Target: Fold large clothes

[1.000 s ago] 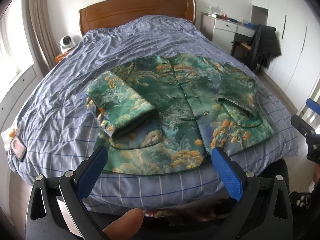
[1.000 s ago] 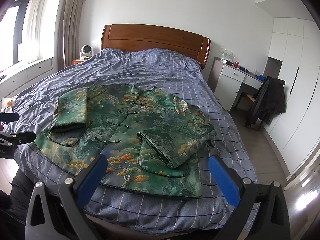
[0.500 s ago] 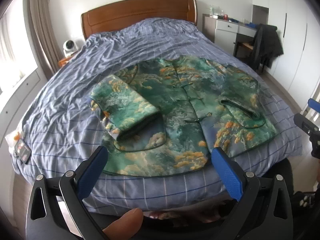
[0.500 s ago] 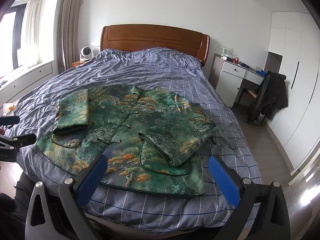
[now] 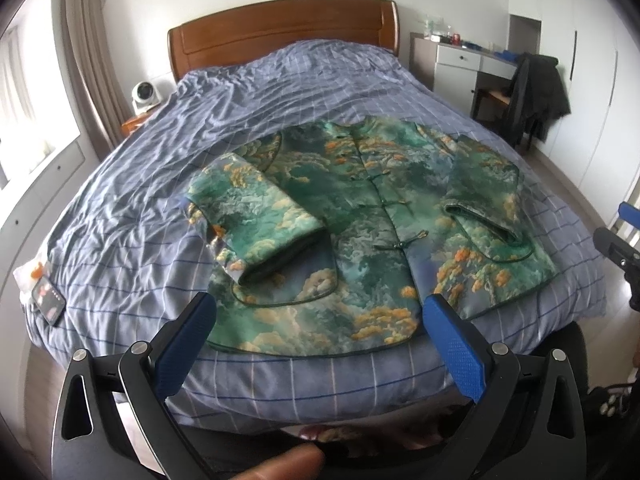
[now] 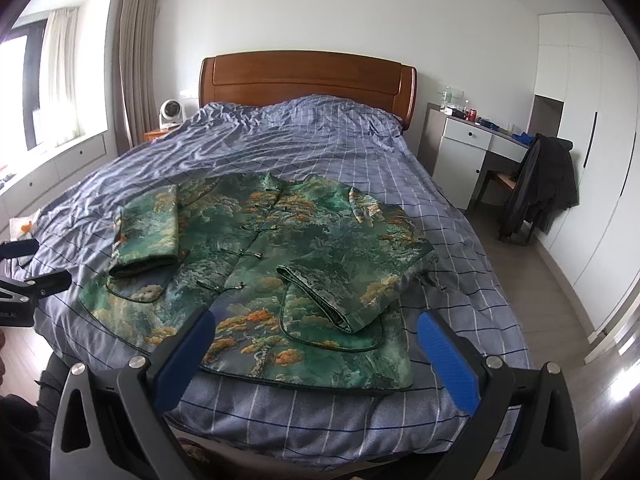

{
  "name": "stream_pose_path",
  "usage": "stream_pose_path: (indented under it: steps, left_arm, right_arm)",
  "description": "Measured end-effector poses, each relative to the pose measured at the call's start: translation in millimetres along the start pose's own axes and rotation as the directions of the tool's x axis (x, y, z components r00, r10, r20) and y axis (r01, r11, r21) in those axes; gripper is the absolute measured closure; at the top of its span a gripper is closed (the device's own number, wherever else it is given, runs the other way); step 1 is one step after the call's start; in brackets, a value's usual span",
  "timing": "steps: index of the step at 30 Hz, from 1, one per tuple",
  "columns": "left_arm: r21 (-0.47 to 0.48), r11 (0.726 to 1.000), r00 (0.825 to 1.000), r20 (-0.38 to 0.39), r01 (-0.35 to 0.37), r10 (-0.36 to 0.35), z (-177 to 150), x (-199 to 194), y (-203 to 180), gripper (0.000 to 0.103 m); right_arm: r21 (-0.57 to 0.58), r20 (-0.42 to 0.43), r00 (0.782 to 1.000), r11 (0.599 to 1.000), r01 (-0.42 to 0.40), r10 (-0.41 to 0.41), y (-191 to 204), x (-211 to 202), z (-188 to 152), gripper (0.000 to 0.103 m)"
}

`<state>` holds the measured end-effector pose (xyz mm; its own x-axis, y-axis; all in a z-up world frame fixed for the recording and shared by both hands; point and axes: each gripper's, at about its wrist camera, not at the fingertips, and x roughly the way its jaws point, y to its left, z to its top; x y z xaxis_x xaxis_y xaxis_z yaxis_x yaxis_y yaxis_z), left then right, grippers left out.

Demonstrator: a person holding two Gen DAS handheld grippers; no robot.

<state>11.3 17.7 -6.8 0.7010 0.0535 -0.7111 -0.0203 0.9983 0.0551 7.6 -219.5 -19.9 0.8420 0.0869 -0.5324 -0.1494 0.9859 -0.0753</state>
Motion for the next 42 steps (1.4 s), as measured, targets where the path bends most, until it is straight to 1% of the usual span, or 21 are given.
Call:
stream_pose_path:
  steps: [4,8,14,24,42]
  left_arm:
    - [-0.003,1.000,1.000,0.004,-0.004,0.004,-0.4,0.2,1.9,0.000]
    - [-0.004,1.000,1.000,0.014,-0.004,0.004,-0.2,-1.3,3.1,0.000]
    - [-0.004,1.000,1.000,0.017,-0.006,0.006,0.1,-1.7,2.9,0.000]
    - [-0.001,1.000,1.000,0.020,-0.010,0.010,0.4,-2.0,1.4,0.000]
    - [-0.005,1.000,0.999,0.028,-0.016,0.016,5.3,-0.6,6.4,0.000]
  right_arm:
    - [0.014,-0.007,0.999,0.999,-0.032,0.032,-1.7,-0.6,1.4,0.000]
    - [0.030,-0.015,0.999,0.999,-0.037,0.037,-3.2,-0.3,1.1,0.000]
    - [0.036,-0.014,1.000,0.999,-0.017,0.018,-4.7,0.3,0.6,0.000]
    - [0.040,-0.035,0.999,0.999,-0.021,0.022,-6.3,5.2,-0.5,0.000]
    - [0.040,-0.024,1.000,0.999,-0.008,0.009,-8.9,5.4,-0.6,0.000]
